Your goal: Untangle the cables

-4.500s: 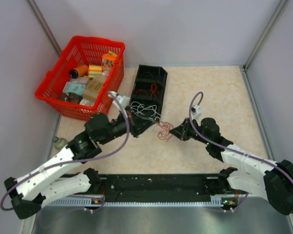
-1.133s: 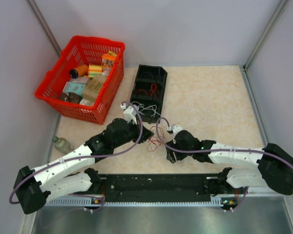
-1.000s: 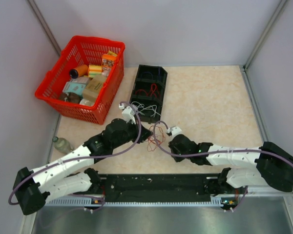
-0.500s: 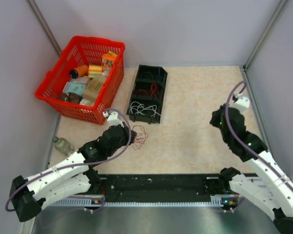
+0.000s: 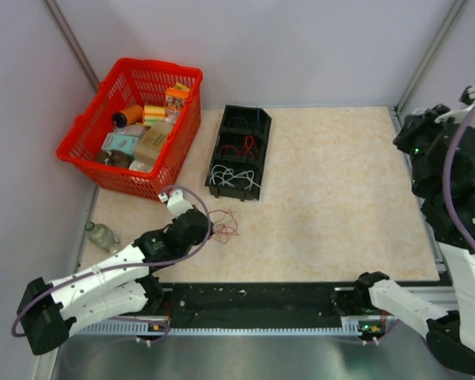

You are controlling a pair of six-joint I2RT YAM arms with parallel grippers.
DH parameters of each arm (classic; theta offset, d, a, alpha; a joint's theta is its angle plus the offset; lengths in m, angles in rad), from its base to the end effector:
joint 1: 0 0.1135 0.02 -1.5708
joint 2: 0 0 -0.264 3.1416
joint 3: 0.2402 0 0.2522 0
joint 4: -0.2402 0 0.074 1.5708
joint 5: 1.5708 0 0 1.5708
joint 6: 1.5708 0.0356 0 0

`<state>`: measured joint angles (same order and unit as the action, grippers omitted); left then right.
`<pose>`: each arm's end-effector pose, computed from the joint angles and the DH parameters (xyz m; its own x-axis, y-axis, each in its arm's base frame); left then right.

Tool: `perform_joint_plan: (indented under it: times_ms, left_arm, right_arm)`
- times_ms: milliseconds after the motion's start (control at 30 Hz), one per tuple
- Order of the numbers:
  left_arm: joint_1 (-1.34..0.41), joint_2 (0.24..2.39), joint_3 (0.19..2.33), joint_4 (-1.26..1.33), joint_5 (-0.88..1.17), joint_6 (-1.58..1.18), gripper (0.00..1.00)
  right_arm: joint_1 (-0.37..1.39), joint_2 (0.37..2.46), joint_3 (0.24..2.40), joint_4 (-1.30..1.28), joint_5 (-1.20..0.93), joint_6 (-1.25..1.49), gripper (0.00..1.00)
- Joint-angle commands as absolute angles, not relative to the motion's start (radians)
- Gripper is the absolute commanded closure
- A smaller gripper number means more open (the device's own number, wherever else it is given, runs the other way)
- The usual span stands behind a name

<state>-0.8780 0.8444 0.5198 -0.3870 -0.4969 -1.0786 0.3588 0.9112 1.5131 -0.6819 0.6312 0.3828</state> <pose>0.1253 -0.1244 0.2208 -0.5900 -0.5021 -0.6322 -0.1569 0.8394 -0.5203 0.1278 0.0255 0.5021 0.0304 0.3335 -0.9423 0.2759 0.9033 0.3286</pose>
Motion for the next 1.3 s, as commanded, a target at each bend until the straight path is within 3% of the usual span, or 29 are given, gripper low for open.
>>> perform_joint_plan:
  times_ms: [0, 133, 233, 567, 767, 1267]
  left_arm:
    - [-0.87, 0.879, 0.485, -0.517, -0.617, -1.19, 1.0]
    - [-0.87, 0.865, 0.463, -0.545, -0.661, -1.23, 1.0]
    - [-0.87, 0.839, 0.445, -0.525, -0.652, -1.218, 1.0]
    - [-0.868, 0.801, 0.443, -0.492, -0.614, -1.17, 1.0]
    - [-0.87, 0.764, 0.439, -0.468, -0.574, -1.152, 1.0]
    - [-0.868, 0.729, 0.431, -0.437, -0.548, -1.121, 1.0]
  right_arm:
    - [0.345, 0.959, 1.734, -0.617, 0.707, 0.243, 1.0]
    - [0.345, 1.034, 1.943, -0.611, 0.762, 0.131, 1.0]
    - [0.345, 1.058, 2.037, -0.611, 0.669, 0.132, 1.0]
    - [0.345, 1.118, 2.003, -0.578, 0.319, 0.204, 1.0]
    - [0.344, 1.178, 2.022, -0.546, 0.289, 0.254, 1.0]
    - [0.374, 1.353, 1.996, -0.364, -0.04, 0.469, 1.0]
